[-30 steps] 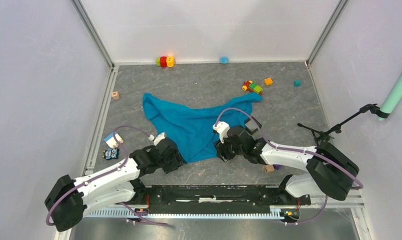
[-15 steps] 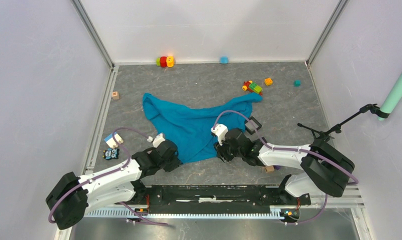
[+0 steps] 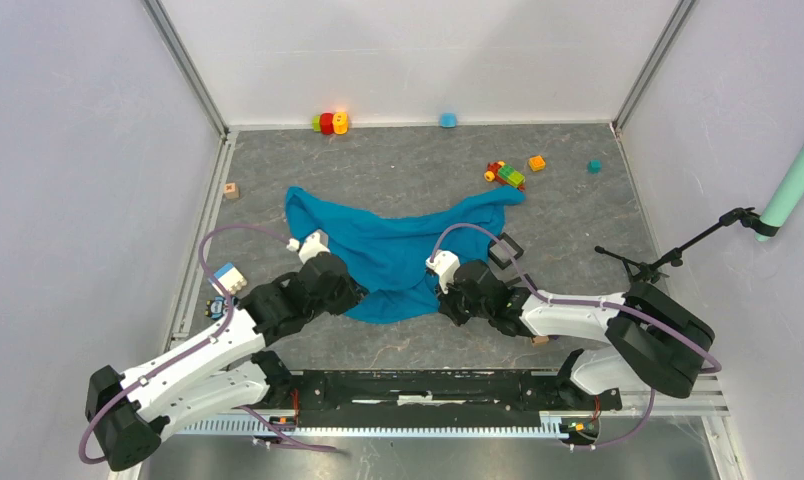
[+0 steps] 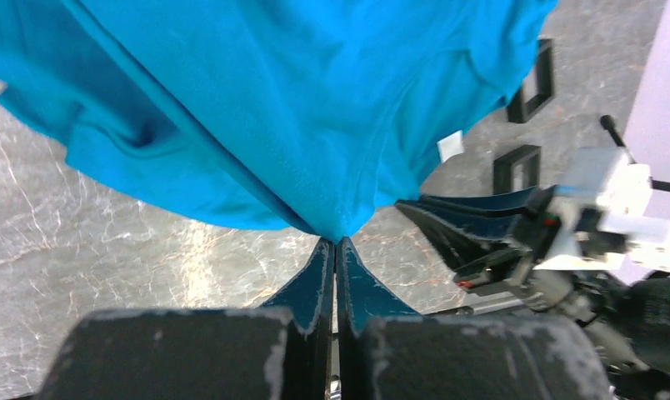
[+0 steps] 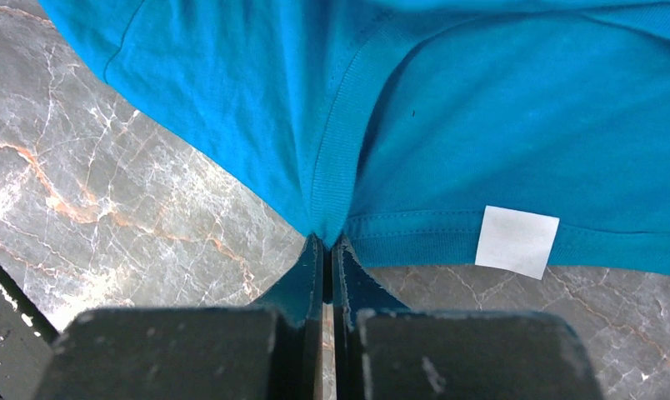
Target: Remove the brooch from the garment
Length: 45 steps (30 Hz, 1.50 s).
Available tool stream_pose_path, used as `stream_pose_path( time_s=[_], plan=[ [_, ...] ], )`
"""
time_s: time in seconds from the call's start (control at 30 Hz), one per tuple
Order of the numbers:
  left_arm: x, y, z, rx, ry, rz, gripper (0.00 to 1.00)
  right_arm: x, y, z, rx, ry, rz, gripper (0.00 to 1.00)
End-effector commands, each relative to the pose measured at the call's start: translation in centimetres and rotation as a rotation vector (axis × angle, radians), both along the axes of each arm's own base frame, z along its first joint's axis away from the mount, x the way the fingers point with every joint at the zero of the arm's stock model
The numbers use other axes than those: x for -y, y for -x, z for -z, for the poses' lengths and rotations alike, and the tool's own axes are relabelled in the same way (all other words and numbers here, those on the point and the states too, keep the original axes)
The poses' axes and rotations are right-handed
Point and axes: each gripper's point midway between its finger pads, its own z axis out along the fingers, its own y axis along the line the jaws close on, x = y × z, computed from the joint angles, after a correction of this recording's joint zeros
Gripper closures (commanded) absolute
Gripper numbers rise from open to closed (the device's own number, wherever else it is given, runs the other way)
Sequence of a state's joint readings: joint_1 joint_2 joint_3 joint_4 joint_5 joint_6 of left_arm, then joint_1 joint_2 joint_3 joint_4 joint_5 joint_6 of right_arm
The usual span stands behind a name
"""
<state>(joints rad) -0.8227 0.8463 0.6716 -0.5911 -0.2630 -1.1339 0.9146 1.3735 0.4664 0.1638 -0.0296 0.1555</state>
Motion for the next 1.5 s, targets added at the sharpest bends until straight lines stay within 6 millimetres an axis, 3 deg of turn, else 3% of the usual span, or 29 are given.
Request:
stream_pose_path(
  time_s=[0.0,0.13,0.33,0.43,0.6,0.77,0.9,1.03,1.1,1.2,1.23,1.3,1.37,1.43,1.47],
  plan=[
    [-2.2,-2.5,-2.3,0.069,-0.127,-0.003,0.98,2.1,2.0,1.4,-0.055,0.046,0.0,1.0],
    [-3.3,-7.1,-4.8,0.112,-0.069,-0.039,0.98,3.0,4.3,1.7,-0.115,0.022,-0.031,1.0],
    [-6.6,-17.0,-9.3,0.209,-0.13,-0.172,0.98,4.9,8.0,1.5,-0.214,0.008,-0.068,1.0],
    [-8.5,-22.2,-10.6,0.234,-0.174,-0.256,0.98,6.2,8.7,1.3,-0.253,0.038,-0.02,1.0],
    [-12.5,-29.7,-10.0,0.195,-0.194,-0.39,0.98,8.1,8.5,0.9,-0.284,0.063,0.155,1.0],
    [-15.9,-34.6,-8.4,0.174,-0.206,-0.567,0.98,10.2,8.0,0.3,-0.277,0.074,0.332,1.0],
    [-17.8,-36.5,-6.4,0.121,-0.287,-0.68,0.98,12.6,6.8,-0.5,-0.23,0.093,0.524,1.0],
    [-19.2,-38.0,-4.9,0.14,-0.335,-0.744,0.98,12.9,6.5,-0.7,-0.219,0.094,0.561,1.0],
    [-18.0,-39.6,-4.0,0.161,-0.308,-0.676,0.98,12.3,6.3,-1.0,-0.214,0.096,0.526,1.0],
    [-15.1,-41.0,-3.4,0.166,-0.251,-0.544,0.88,10.9,5.0,-2.7,-0.163,0.065,0.477,0.98],
    [-14.2,-41.2,-3.3,0.165,-0.249,-0.505,0.82,10.4,4.4,-3.5,-0.138,0.048,0.468,0.97],
    [-12.3,-40.6,-3.4,0.157,-0.268,-0.424,0.55,9.6,3.1,-5.2,-0.076,0.024,0.452,0.92],
    [-11.0,-39.0,-3.7,0.142,-0.339,-0.357,0.26,9.3,1.8,-6.9,-0.018,0.013,0.463,0.66],
    [-10.6,-36.8,-4.1,0.121,-0.441,-0.324,0.01,8.7,0.7,-8.5,0.035,-0.004,0.451,0.56],
    [-10.3,-35.8,-4.1,0.109,-0.472,-0.3,0.0,8.6,0.3,-8.9,0.056,-0.005,0.451,0.53]
  ],
)
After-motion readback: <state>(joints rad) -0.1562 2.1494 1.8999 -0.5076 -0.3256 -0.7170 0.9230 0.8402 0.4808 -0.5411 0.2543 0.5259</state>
